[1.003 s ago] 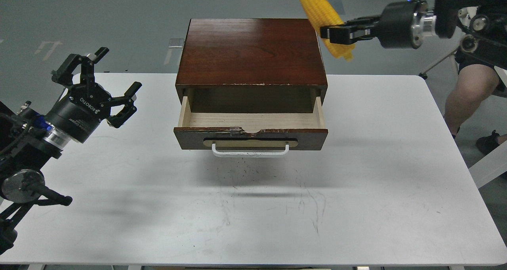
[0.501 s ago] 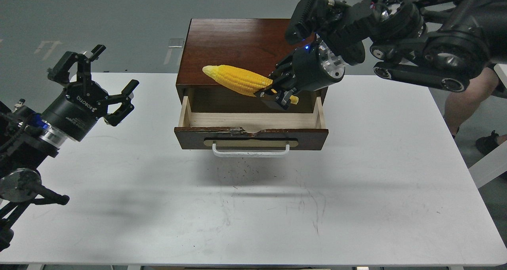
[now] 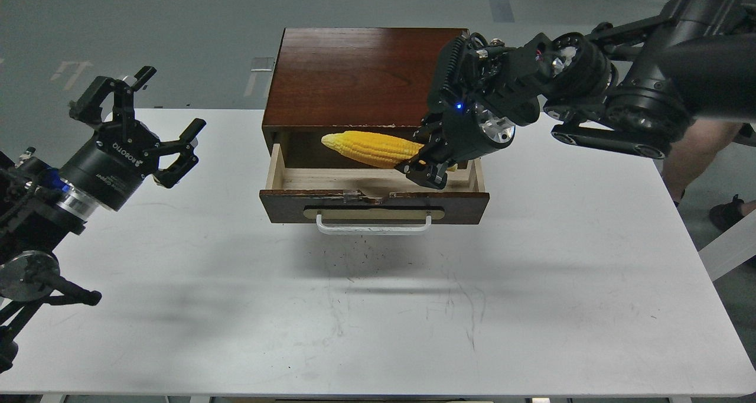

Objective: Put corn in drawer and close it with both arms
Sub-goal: 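Lower the corn into the open drawer and open the right gripper, then withdraw the right gripper upward and back away from the drawer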

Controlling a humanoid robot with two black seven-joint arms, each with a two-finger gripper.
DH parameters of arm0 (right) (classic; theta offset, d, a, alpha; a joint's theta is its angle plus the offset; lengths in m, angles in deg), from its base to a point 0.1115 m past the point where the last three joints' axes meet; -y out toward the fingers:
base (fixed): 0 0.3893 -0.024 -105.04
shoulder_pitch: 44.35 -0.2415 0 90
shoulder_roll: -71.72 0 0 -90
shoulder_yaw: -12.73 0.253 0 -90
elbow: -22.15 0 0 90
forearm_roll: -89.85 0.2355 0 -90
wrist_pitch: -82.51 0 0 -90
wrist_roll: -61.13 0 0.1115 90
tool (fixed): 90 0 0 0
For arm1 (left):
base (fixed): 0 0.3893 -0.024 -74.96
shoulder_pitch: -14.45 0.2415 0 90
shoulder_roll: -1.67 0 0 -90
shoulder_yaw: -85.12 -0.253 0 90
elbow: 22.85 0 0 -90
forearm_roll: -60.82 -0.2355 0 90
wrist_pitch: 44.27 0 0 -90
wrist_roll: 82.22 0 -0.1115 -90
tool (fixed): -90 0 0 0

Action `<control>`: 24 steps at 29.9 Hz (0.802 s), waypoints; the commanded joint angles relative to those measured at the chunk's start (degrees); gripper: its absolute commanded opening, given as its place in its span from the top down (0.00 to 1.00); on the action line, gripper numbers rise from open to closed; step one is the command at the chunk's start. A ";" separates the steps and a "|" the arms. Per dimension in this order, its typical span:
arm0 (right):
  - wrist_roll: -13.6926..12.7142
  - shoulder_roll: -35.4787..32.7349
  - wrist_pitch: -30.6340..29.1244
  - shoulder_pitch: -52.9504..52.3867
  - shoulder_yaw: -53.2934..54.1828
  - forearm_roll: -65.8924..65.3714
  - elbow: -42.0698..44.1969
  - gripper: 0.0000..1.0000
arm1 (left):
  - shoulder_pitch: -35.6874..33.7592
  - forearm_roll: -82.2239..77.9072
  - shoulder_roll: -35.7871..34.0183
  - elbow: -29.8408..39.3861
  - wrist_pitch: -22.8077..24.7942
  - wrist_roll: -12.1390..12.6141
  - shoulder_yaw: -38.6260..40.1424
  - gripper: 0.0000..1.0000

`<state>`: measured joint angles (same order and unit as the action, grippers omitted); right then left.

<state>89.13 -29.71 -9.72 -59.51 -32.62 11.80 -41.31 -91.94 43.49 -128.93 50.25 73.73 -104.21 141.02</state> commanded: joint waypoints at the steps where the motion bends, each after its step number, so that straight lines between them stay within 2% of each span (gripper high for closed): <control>1: 0.00 -0.26 0.65 0.05 0.17 0.18 0.01 0.13 | 0.05 0.01 -0.01 0.02 0.00 0.01 0.00 0.00; 7: 0.00 -1.31 2.15 -0.30 1.22 0.97 -0.43 0.01 | 0.05 0.01 -0.01 0.02 0.00 0.01 0.00 0.00; 12: 0.00 -5.08 1.97 -0.74 7.02 5.87 -0.69 0.00 | 0.05 0.01 -0.01 0.02 0.00 0.01 0.00 0.00; 15: 0.00 -8.51 1.89 -0.83 10.09 13.60 -0.78 0.00 | 0.05 0.01 -0.01 0.02 0.00 0.01 0.00 0.00; 18: 0.00 -14.75 1.71 0.31 13.78 24.76 -0.96 0.00 | 0.05 0.01 -0.01 0.02 0.00 0.01 0.00 0.00; 21: 0.00 -19.76 1.71 4.78 16.68 33.64 -1.04 0.00 | 0.05 -0.08 -0.01 0.02 0.00 0.01 -0.09 0.00; 24: 0.00 -26.26 1.80 14.35 24.67 41.82 -1.04 0.00 | 0.05 -0.08 0.08 0.02 0.00 0.01 -0.09 0.00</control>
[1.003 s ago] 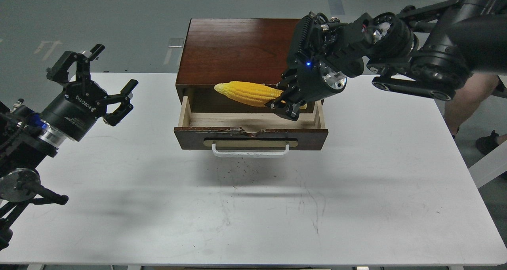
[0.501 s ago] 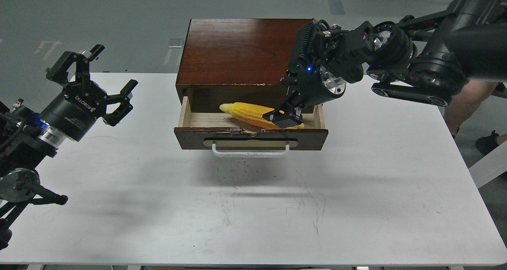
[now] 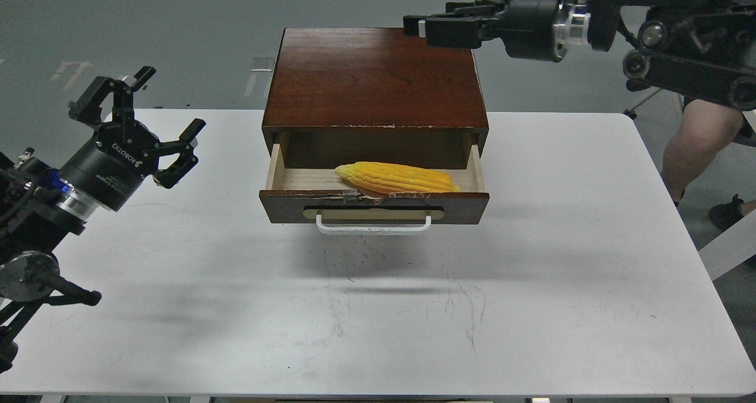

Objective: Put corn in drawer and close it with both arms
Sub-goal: 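Withdraw the right gripper upward and back away from the drawer, then bring the left gripper down in front of the drawer's white handle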

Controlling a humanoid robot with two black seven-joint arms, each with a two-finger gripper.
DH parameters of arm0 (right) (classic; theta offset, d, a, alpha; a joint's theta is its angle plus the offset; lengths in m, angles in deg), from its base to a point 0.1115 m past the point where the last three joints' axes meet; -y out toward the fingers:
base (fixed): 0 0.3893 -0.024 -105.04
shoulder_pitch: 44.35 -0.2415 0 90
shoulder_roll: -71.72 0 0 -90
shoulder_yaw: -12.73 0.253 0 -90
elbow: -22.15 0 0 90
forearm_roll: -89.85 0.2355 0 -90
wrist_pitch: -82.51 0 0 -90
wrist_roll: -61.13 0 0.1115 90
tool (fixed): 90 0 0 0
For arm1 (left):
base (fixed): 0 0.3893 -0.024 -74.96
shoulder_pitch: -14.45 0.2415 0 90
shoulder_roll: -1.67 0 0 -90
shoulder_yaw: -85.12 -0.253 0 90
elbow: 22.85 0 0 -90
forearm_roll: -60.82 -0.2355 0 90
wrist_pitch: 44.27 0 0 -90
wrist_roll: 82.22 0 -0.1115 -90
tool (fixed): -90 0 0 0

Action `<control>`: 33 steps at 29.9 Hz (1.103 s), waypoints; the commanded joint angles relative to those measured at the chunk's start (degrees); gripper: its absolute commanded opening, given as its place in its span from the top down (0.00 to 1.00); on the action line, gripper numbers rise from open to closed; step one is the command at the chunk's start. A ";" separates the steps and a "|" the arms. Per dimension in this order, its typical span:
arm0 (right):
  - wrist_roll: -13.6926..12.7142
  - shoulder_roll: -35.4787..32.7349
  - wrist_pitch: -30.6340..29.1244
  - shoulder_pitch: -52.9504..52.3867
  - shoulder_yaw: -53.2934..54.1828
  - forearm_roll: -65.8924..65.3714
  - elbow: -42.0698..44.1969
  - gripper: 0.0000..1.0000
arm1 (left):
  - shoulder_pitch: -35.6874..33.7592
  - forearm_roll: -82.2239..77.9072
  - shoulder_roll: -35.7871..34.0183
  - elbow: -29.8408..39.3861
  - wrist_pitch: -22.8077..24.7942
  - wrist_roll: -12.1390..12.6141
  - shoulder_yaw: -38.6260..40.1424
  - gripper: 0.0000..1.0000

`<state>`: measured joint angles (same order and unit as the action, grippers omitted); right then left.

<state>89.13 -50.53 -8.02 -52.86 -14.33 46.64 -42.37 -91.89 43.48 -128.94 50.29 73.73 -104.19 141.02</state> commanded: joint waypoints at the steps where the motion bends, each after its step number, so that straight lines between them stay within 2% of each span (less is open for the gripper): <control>1: 0.00 -7.63 0.27 12.77 10.41 9.25 0.10 0.00 | 0.00 -0.06 0.10 -0.01 0.00 -0.18 -0.09 0.00; 4: 0.00 -10.72 0.36 24.21 20.18 13.22 0.28 0.00 | 0.00 -0.06 0.01 -0.01 0.00 -1.23 -0.09 0.00; 8: 0.00 -10.99 0.27 41.36 33.81 17.01 1.07 0.00 | -0.27 -0.68 -0.52 0.07 0.00 -1.59 0.17 0.00; 11: 0.00 -10.55 0.09 50.06 40.58 19.46 1.16 0.00 | -1.23 -4.01 -1.57 2.35 0.00 -2.64 0.79 0.00; 13: 0.00 -10.29 -0.26 55.77 44.19 24.36 2.03 0.00 | -3.77 -10.57 -2.97 5.59 0.00 -4.30 0.88 0.00; 16: 0.00 -10.20 -1.13 58.34 44.46 31.76 2.74 0.00 | -6.15 -19.11 -3.51 9.82 0.00 -5.28 0.88 0.00; 20: 0.00 -9.59 -4.12 59.84 44.38 38.36 3.97 0.00 | -8.96 -33.15 -3.07 17.36 0.00 -5.28 0.70 0.00; 25: 0.00 -9.41 -4.65 60.98 44.38 38.81 4.50 0.00 | -10.81 -51.54 -0.35 24.94 0.00 -5.02 -0.61 0.00; 27: 0.00 -9.41 -4.65 61.25 44.29 38.81 4.50 0.00 | -10.99 -66.00 1.93 27.84 0.00 -5.10 -3.15 0.00; 33: 0.00 -9.32 -4.57 61.42 44.38 38.81 4.58 0.00 | -12.39 -83.88 7.21 27.94 0.00 -5.28 -9.30 0.02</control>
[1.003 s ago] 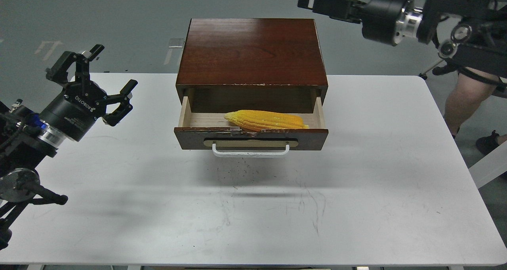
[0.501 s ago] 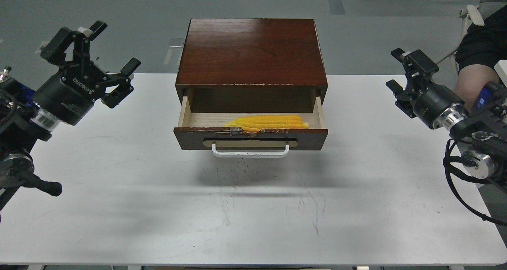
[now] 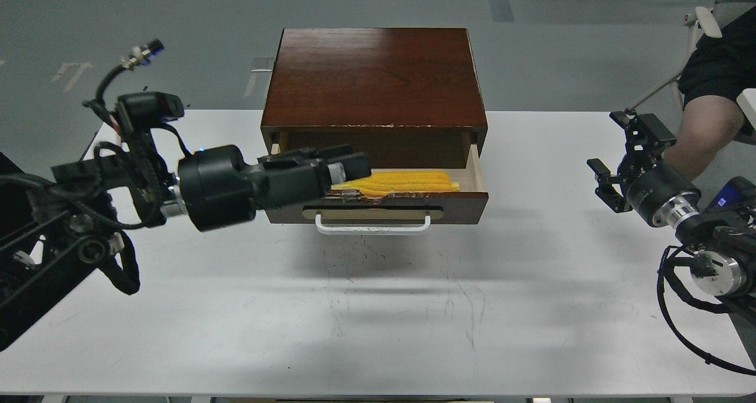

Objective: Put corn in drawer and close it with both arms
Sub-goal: 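Bring the left gripper down in front of the drawer's white handle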

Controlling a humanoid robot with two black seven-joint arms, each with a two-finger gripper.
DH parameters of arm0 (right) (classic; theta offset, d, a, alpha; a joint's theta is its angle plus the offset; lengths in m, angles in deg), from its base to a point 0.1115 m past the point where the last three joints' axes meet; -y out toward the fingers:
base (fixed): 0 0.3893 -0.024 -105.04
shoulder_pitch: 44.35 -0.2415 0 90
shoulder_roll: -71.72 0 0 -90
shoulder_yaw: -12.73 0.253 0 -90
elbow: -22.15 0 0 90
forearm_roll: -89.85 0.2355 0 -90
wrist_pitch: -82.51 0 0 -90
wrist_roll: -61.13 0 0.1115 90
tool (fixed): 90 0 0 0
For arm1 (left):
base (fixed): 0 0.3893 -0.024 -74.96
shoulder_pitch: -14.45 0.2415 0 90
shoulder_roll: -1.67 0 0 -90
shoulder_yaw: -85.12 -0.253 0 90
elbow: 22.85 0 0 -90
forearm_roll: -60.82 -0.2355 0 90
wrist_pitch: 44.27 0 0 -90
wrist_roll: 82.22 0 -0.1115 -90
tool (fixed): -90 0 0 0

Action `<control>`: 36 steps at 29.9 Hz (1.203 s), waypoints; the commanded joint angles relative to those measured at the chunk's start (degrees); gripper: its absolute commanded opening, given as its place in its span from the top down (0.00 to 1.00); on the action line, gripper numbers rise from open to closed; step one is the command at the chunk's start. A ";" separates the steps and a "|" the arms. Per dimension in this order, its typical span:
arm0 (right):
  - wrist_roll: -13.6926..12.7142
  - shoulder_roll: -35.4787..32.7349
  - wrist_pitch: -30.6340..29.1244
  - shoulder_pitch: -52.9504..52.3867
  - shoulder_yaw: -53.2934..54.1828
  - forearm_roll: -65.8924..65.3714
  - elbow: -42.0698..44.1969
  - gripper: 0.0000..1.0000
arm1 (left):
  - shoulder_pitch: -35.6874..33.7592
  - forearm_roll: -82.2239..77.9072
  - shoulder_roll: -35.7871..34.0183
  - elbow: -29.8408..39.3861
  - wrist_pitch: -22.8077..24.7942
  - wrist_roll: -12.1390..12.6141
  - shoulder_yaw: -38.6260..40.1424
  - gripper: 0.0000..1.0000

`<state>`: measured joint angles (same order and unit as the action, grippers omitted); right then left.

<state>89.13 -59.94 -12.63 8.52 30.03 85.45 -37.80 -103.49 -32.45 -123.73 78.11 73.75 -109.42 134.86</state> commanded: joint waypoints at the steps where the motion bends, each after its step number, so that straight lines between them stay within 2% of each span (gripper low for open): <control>1: 0.00 0.18 0.05 0.04 0.01 -0.08 0.10 0.00 | -1.14 -9.46 2.00 0.12 -0.02 -0.05 -3.86 0.03; 6: 0.00 0.18 0.05 0.22 -0.17 0.00 0.45 0.00 | -1.76 -18.08 2.18 -0.14 -0.02 -0.13 -9.21 0.08; 7: 0.00 0.18 0.05 0.31 -0.25 0.00 0.45 0.00 | -1.76 -19.04 2.18 -0.23 -0.02 -0.13 -11.05 0.12; 9: 0.00 0.18 0.05 0.31 -0.34 0.00 0.45 0.00 | -1.76 -19.23 2.35 -0.32 -0.02 -0.05 -13.26 0.29; 10: 0.00 0.18 0.05 0.31 -0.34 -0.08 0.45 0.00 | -1.76 -19.14 3.05 -0.84 -0.02 0.04 -14.14 0.47; 12: 0.00 0.18 0.05 0.39 -0.34 0.00 0.45 0.00 | -1.32 -18.88 4.02 -1.46 -0.02 0.22 -14.76 0.75; 13: 0.00 0.26 0.05 0.57 -0.34 -0.08 0.45 0.00 | -0.88 -18.70 5.24 -2.33 -0.02 0.56 -15.11 1.00; 20: 0.00 0.18 0.05 1.01 -0.52 -0.08 0.45 0.00 | 0.88 -11.34 6.84 -8.57 -0.02 1.44 -15.20 1.00; 22: 0.00 0.18 0.05 1.10 -0.52 -0.08 0.45 0.00 | 0.88 -4.06 6.84 -11.29 -0.02 4.42 -15.20 1.00; 25: 0.00 0.18 0.05 1.27 -0.34 0.00 0.45 0.00 | 0.88 2.54 6.58 -13.49 -0.02 6.97 -15.20 1.00; 36: 0.00 0.18 0.05 1.80 -0.52 -0.08 0.45 0.00 | 0.88 8.89 6.31 -17.72 -0.02 7.51 -14.67 1.00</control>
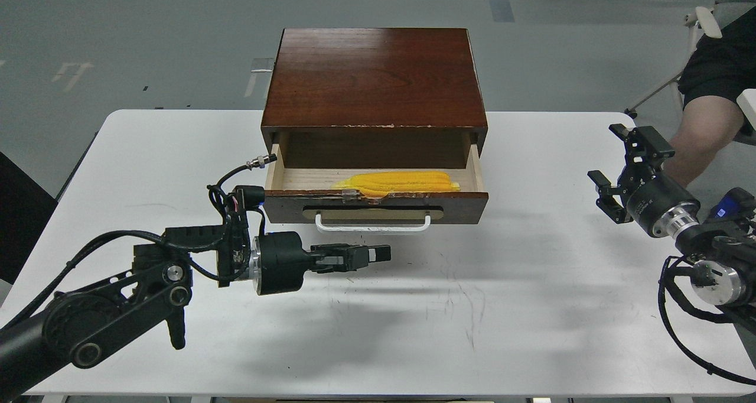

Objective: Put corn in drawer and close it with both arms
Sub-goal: 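Bring the left gripper down in front of the drawer's white handle, then push the drawer front with the left gripper into the box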

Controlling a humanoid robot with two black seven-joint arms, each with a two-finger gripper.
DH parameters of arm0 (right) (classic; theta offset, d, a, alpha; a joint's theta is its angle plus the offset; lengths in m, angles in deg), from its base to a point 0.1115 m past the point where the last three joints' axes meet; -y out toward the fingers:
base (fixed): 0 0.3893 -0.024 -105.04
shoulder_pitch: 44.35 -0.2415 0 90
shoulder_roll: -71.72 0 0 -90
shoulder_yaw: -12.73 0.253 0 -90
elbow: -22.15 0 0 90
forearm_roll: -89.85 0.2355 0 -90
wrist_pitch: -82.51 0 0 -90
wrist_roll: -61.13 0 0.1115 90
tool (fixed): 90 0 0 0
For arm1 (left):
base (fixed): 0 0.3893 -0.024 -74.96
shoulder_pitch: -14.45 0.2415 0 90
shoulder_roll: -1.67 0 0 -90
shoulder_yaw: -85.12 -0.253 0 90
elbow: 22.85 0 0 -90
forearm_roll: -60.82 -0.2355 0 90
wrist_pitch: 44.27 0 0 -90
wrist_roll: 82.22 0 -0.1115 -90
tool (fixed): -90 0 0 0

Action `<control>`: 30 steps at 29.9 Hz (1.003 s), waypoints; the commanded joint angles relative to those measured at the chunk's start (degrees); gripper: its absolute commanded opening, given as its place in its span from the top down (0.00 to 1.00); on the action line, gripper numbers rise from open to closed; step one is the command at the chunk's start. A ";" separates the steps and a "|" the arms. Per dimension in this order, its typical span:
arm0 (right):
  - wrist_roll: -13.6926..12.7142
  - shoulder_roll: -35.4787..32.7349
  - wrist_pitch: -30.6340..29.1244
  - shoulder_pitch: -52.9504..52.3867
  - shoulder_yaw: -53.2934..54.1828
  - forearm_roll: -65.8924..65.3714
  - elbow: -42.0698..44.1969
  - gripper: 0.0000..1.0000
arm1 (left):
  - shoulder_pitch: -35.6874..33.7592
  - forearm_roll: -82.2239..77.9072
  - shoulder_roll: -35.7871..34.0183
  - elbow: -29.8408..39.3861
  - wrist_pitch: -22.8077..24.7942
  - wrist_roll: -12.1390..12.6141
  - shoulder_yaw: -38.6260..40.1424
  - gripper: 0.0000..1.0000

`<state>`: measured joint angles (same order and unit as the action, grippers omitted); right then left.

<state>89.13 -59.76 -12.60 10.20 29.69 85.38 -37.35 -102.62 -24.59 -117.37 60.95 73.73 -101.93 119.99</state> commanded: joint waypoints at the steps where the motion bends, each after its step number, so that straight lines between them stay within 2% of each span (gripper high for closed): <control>1: 0.00 0.00 0.02 0.12 0.00 0.07 0.00 0.00 | 0.01 1.39 -0.05 -0.74 0.00 0.01 0.29 1.00; 30: 0.00 0.00 0.02 0.73 -0.18 0.07 0.00 0.00 | -0.26 3.76 -0.05 -5.40 0.00 -0.16 3.63 1.00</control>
<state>89.13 -59.76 -12.58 10.86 29.51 85.38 -37.35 -102.82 -20.93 -117.55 56.29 73.73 -102.09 123.10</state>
